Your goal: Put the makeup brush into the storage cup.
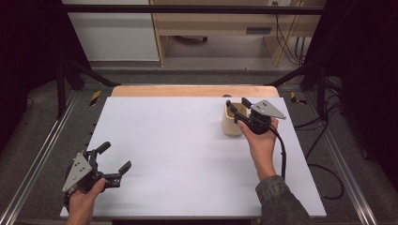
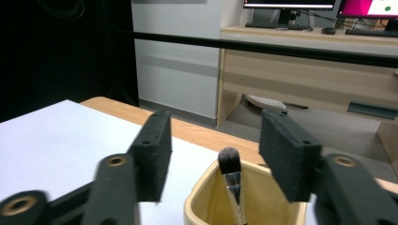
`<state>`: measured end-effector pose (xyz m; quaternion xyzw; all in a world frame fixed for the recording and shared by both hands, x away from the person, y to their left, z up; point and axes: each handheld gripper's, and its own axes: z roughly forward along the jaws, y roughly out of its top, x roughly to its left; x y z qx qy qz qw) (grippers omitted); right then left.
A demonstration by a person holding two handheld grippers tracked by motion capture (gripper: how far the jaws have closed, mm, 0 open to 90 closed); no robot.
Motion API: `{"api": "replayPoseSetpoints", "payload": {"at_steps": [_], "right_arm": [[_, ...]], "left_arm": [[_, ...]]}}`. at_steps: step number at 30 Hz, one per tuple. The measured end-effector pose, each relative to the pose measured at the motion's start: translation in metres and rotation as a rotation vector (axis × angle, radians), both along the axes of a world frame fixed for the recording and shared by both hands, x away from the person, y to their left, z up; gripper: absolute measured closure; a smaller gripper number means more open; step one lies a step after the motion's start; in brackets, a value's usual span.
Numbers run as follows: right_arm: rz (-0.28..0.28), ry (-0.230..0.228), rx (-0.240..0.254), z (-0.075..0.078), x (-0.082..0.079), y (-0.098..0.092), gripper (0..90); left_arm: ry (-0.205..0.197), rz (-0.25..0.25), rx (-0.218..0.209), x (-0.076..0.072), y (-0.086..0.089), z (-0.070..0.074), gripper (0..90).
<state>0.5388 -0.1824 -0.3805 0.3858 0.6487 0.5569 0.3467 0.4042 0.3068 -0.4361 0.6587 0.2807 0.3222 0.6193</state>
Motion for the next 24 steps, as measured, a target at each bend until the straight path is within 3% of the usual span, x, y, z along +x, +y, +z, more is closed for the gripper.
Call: {"api": "replayPoseSetpoints", "payload": {"at_steps": [6,14,20,24], "right_arm": [[0.017,-0.004,0.015,0.005,-0.004,0.002,28.8],[0.025,0.037,0.005,0.008,-0.01,0.002,8.6],[0.014,0.057,-0.014,0.008,-0.014,0.002,4.0],[0.012,0.036,-0.03,0.007,-0.019,0.002,3.6]], "left_arm": [[0.005,-0.004,0.004,0.001,-0.001,-0.001,0.4],[0.004,-0.009,0.005,0.0,-0.002,0.0,0.4],[0.004,-0.011,0.005,0.001,-0.002,0.0,0.4],[0.004,-0.011,0.005,0.0,-0.001,0.0,0.4]]}}
